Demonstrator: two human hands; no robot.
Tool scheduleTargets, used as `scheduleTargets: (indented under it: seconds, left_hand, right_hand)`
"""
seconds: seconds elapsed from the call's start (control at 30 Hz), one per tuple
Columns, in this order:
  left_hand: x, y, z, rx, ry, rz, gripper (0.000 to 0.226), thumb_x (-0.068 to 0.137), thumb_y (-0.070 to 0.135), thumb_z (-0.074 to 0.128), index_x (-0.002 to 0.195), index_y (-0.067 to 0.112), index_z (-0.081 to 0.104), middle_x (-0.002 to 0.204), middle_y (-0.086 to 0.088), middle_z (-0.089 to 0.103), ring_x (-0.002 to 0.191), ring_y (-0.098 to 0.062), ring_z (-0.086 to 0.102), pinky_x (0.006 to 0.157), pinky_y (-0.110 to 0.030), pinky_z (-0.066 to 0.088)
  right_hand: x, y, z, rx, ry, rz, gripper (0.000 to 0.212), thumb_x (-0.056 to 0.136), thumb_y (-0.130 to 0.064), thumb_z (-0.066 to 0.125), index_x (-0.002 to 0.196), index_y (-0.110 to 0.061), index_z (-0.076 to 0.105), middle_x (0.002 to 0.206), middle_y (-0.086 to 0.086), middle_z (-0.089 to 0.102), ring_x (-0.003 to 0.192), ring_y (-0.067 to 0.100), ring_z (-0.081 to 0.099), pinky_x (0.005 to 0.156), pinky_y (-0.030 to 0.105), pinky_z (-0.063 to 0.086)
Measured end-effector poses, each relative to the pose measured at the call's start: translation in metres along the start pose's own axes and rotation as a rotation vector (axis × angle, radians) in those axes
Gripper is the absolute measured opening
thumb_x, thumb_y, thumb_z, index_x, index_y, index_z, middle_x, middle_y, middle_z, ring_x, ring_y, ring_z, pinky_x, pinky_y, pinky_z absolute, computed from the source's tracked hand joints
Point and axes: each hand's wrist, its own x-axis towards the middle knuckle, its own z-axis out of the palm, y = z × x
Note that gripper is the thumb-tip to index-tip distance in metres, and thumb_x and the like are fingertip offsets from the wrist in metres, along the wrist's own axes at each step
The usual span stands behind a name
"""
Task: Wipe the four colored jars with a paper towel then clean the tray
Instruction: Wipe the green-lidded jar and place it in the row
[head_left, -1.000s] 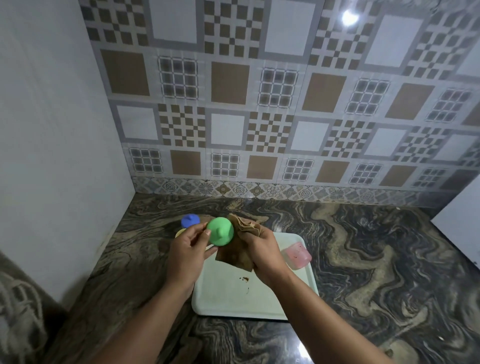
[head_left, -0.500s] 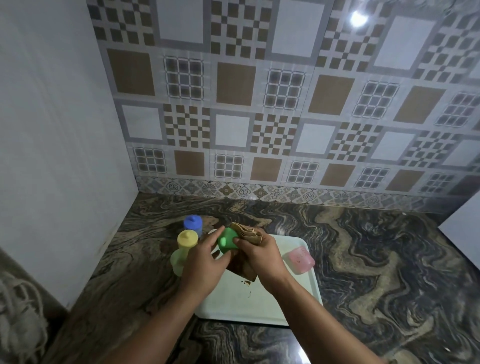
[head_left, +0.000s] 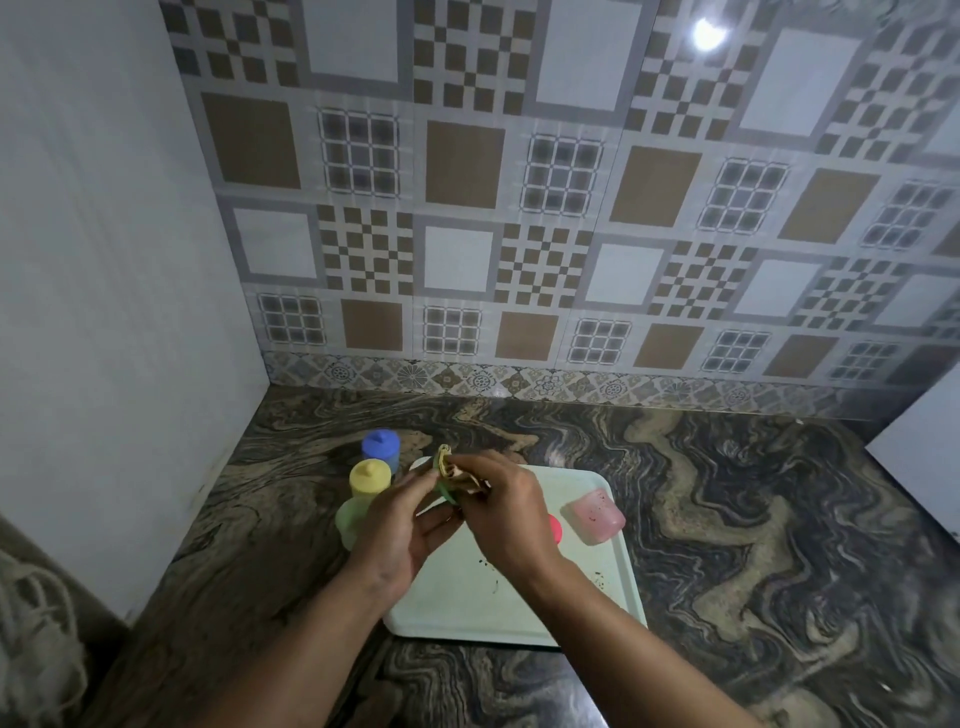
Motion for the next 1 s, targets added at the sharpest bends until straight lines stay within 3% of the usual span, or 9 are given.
scheduleTargets:
  seconds: [0.13, 0.23, 0.3, 0.43, 0.57, 0.63, 0.77, 0.9, 1.0]
  left_hand:
    - [0.0, -0.002, -0.005, 0.231, -0.035, 0.114, 0.027, 0.101, 0.012, 0.057, 0.125, 0.011, 0.068, 0.118, -0.011, 0.074, 0.11, -0.023, 0.071, 0.094, -0.035, 0.057]
    - [0.004, 0.003, -0.022, 0.387, -0.05, 0.191, 0.031, 0.099, 0.01, 0.059, 0.129, 0.017, 0.067, 0.12, -0.005, 0.074, 0.12, -0.024, 0.066, 0.103, -0.04, 0.053]
    - [0.006, 0.01, -0.031, 0.477, -0.069, 0.231, 0.037, 0.097, 0.015, 0.064, 0.131, 0.028, 0.066, 0.127, 0.003, 0.071, 0.124, -0.019, 0.063, 0.105, -0.041, 0.051]
    - [0.005, 0.015, -0.027, 0.727, -0.117, 0.374, 0.065, 0.088, 0.02, 0.077, 0.146, 0.035, 0.051, 0.137, 0.019, 0.062, 0.128, -0.005, 0.058, 0.108, -0.032, 0.048]
    - [0.007, 0.018, -0.024, 0.827, -0.138, 0.446, 0.077, 0.082, 0.014, 0.082, 0.149, 0.027, 0.047, 0.131, 0.023, 0.065, 0.126, -0.003, 0.06, 0.109, -0.033, 0.048]
    - [0.009, 0.022, -0.027, 0.876, -0.197, 0.462, 0.081, 0.08, 0.013, 0.083, 0.15, 0.026, 0.045, 0.134, 0.017, 0.065, 0.131, -0.003, 0.055, 0.113, -0.032, 0.043]
    - [0.009, 0.03, -0.029, 0.942, -0.18, 0.53, 0.087, 0.076, 0.022, 0.087, 0.15, 0.034, 0.043, 0.13, 0.019, 0.066, 0.126, 0.003, 0.057, 0.108, -0.016, 0.042]
    - [0.005, 0.027, -0.029, 1.048, -0.186, 0.536, 0.091, 0.075, 0.025, 0.089, 0.15, 0.039, 0.04, 0.13, 0.024, 0.063, 0.122, 0.01, 0.054, 0.101, -0.008, 0.039]
    - [0.007, 0.02, -0.033, 1.189, -0.187, 0.535, 0.087, 0.076, 0.026, 0.087, 0.148, 0.044, 0.042, 0.133, 0.023, 0.059, 0.123, 0.007, 0.053, 0.104, -0.02, 0.044]
  right_hand:
    - [0.003, -0.006, 0.007, 0.097, -0.073, 0.219, 0.033, 0.083, -0.003, 0.063, 0.106, -0.02, 0.079, 0.089, -0.008, 0.078, 0.08, 0.007, 0.07, 0.071, 0.023, 0.053]
    - [0.009, -0.005, -0.006, 0.626, -0.277, 0.536, 0.01, 0.094, 0.004, 0.064, 0.093, -0.002, 0.071, 0.066, 0.001, 0.067, 0.052, 0.012, 0.06, 0.051, 0.023, 0.047]
    - [0.013, -0.003, -0.016, 0.805, -0.291, 0.645, 0.012, 0.097, 0.004, 0.063, 0.098, 0.0, 0.075, 0.079, 0.01, 0.075, 0.066, 0.019, 0.069, 0.061, 0.027, 0.057]
    - [0.016, -0.002, -0.009, 0.616, -0.08, 0.579, 0.016, 0.095, 0.007, 0.061, 0.103, 0.002, 0.073, 0.089, 0.022, 0.075, 0.078, 0.024, 0.067, 0.068, 0.031, 0.058]
    - [0.007, -0.003, -0.006, 1.002, -0.238, 0.791, 0.025, 0.098, 0.001, 0.059, 0.12, 0.003, 0.07, 0.108, 0.029, 0.072, 0.089, 0.035, 0.068, 0.091, 0.059, 0.06]
    - [0.004, 0.0, -0.014, 1.272, -0.338, 0.929, 0.032, 0.1, -0.008, 0.057, 0.13, -0.002, 0.067, 0.116, 0.021, 0.071, 0.091, 0.034, 0.071, 0.089, 0.054, 0.061]
    - [0.005, 0.006, -0.016, 1.452, -0.135, 1.065, 0.041, 0.104, -0.014, 0.053, 0.136, 0.01, 0.059, 0.121, 0.03, 0.072, 0.088, 0.04, 0.078, 0.063, 0.042, 0.064]
    - [0.003, 0.018, -0.008, 1.33, -0.11, 1.058, 0.037, 0.105, -0.009, 0.049, 0.139, 0.001, 0.06, 0.133, 0.029, 0.067, 0.116, 0.046, 0.07, 0.094, 0.059, 0.059]
    - [0.0, 0.02, 0.002, 1.156, -0.132, 1.067, 0.037, 0.099, -0.005, 0.057, 0.135, -0.005, 0.066, 0.134, 0.028, 0.067, 0.127, 0.049, 0.062, 0.108, 0.069, 0.047]
